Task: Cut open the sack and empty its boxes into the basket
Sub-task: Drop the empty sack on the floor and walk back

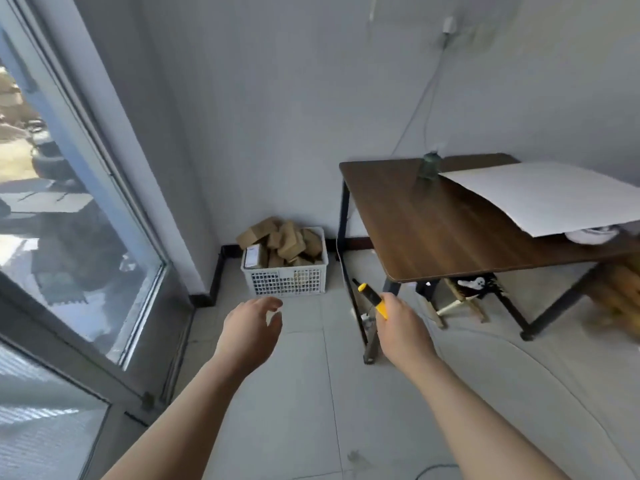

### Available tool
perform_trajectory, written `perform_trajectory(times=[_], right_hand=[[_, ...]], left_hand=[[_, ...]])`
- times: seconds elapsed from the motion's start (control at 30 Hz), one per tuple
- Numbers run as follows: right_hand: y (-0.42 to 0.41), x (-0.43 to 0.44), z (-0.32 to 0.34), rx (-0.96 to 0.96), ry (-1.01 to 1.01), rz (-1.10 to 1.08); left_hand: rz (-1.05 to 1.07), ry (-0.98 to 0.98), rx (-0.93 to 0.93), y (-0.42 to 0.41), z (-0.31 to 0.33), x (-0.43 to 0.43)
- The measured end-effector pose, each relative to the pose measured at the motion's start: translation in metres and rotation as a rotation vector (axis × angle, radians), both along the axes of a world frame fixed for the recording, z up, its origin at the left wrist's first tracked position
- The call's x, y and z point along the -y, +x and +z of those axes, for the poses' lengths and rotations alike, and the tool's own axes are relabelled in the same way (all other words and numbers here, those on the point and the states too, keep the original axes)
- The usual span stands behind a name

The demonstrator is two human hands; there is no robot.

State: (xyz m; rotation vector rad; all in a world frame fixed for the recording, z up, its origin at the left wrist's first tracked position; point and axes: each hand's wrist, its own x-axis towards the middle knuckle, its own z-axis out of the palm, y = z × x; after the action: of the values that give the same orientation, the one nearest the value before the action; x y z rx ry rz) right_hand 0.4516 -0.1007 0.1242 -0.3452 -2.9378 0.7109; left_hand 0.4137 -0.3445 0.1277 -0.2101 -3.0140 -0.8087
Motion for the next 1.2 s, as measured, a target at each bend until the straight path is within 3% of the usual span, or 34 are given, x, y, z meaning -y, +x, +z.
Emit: perform_trajectory(times=[0.27,0.63,1.2], right_hand=[[-0.1,-0.061,-0.014,0.035,0.022,-0.132],[-0.278,-0.159,-0.035,0.109,0.011,-0.127],[-0.476,-0.233,-0.149,0.307,-0.048,-0.389]], left_hand=[[-0.104,-0.014,0.009,-0.123,-0.015,-0.059],[-0.073,0.025,0.069,-0.294,-0.03,-0.146],[-0.287,-0.088,0.284,-0.517,-0.104,-0.215]])
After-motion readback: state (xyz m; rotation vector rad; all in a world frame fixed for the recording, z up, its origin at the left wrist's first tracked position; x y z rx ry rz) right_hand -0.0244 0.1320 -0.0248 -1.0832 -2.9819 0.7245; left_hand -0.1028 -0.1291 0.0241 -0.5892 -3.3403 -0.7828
